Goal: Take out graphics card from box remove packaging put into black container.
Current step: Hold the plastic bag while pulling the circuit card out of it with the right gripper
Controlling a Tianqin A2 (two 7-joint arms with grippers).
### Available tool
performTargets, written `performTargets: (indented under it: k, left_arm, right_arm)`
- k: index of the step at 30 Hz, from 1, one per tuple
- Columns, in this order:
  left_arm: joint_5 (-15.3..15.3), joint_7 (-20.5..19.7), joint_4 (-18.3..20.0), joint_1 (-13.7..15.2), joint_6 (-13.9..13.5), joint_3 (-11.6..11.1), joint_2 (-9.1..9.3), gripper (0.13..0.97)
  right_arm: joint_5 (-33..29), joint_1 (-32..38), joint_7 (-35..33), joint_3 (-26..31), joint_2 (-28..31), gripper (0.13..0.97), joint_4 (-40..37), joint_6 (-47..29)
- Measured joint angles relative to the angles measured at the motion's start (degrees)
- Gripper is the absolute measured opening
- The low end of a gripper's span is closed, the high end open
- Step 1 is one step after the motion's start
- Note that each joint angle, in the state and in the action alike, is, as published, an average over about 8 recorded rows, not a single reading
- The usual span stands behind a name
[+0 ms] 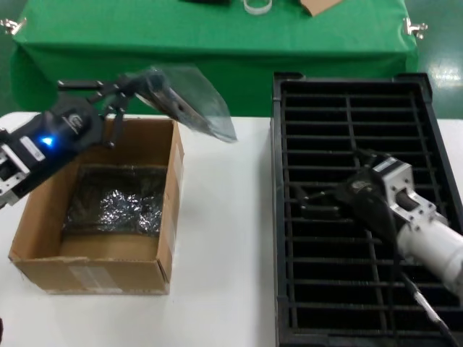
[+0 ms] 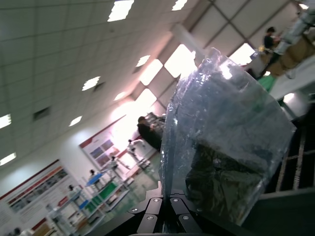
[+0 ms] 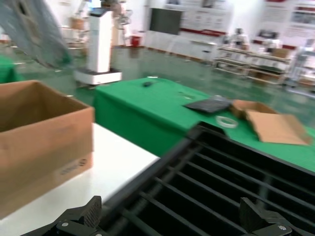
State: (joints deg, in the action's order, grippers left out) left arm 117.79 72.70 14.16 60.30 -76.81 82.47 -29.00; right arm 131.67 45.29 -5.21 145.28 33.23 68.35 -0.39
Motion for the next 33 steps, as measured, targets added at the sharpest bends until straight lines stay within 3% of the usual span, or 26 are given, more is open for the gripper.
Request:
performTargets:
  k: [5,10,16,21,25,33]
  left_arm:
    - [-1.86,4.57,-6.65,3.48,-1.59,1.43,-0.14,0.139]
    - [-2.65,8.08,-9.92,4.84,-2.09,1.74,-0.22,0.139]
    - [-2.96,12.1,-11.31,4.94,-3.33,1.53,-0.31,0.139]
    - [-2.98,16.04,-11.74,4.74,-3.85,1.17,-0.19,0.139]
    - [-2.6,20.07,-12.08,4.94,-3.22,0.49,0.22,0.139]
    - [-1.74,28.61,-12.75,6.39,-0.88,-0.9,1.42,0.139]
  right_arm:
    - [-4.53,4.12,3.7,1.82,-2.94,0.962,-4.95,-5.81]
    - [-9.5,5.47,5.98,0.19,-5.94,0.944,-7.9,-11.41]
    - [-15.57,6.05,8.85,-2.04,-8.48,0.937,-9.34,-15.87]
    - [-20.5,6.31,12.11,-3.3,-9.37,0.877,-8.81,-17.7]
    - [-24.46,6.35,15.3,-4.18,-9.53,0.841,-7.5,-18.64]
    - [-28.33,4.56,17.35,-9.04,-9.81,0.679,-4.57,-21.56]
